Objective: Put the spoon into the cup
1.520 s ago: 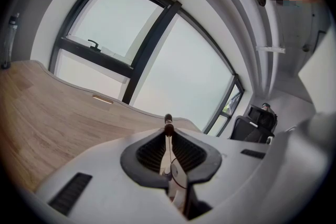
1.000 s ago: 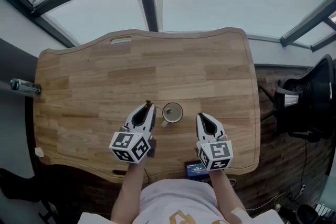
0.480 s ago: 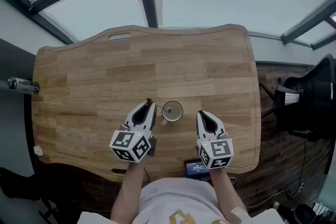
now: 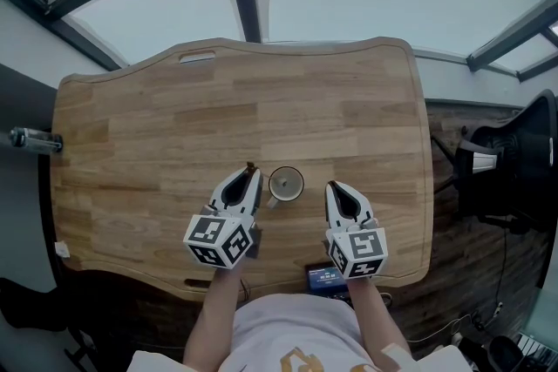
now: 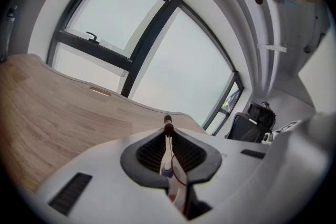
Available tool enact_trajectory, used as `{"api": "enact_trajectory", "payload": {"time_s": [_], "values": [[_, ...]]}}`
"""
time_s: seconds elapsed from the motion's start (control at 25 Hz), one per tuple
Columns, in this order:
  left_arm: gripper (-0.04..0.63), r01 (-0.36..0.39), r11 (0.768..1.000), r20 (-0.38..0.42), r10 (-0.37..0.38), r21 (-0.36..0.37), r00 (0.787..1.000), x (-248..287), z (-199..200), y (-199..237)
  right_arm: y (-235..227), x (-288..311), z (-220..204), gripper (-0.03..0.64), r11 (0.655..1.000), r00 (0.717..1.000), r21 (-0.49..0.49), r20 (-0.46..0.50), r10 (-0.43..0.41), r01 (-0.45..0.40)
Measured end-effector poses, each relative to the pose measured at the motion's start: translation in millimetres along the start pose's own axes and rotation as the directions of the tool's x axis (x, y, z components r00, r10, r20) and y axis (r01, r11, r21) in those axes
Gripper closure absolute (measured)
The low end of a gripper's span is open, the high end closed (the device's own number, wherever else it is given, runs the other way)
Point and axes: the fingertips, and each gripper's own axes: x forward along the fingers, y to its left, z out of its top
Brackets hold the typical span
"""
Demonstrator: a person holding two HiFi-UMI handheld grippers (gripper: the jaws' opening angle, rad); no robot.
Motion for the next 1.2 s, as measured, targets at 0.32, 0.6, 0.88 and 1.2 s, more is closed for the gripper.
{"api": "enact_trajectory", "payload": {"time_s": [0.32,0.6,0.88,1.2], "values": [[0.551,0.000,1.000,-0.011,0.000,0.004,1.000,3.6,-4.4,-0.4,-1.5,2.2,-2.1,0.584,1.000,1.000,0.004,-0.003,0.002,-0.002],[0.551,0.003,1.000,-0.021,-0.003,0.017,1.000,7.0,-7.1,-2.1,-3.0,4.6,-2.8,0.584,1.000,1.000,0.007,-0.007,0.003,-0.003],[0.551,0.002,1.000,-0.035,-0.001,0.026,0.999,11.9,-12.6,-2.9,-2.6,7.9,-4.1,0.584,1.000,1.000,0.008,-0.011,0.012,-0.012],[0.551,0.007,1.000,-0.051,-0.005,0.030,0.999,16.5,-17.7,-3.5,-3.2,12.0,-7.0,0.584,1.000,1.000,0.015,-0.020,0.015,-0.015]]}}
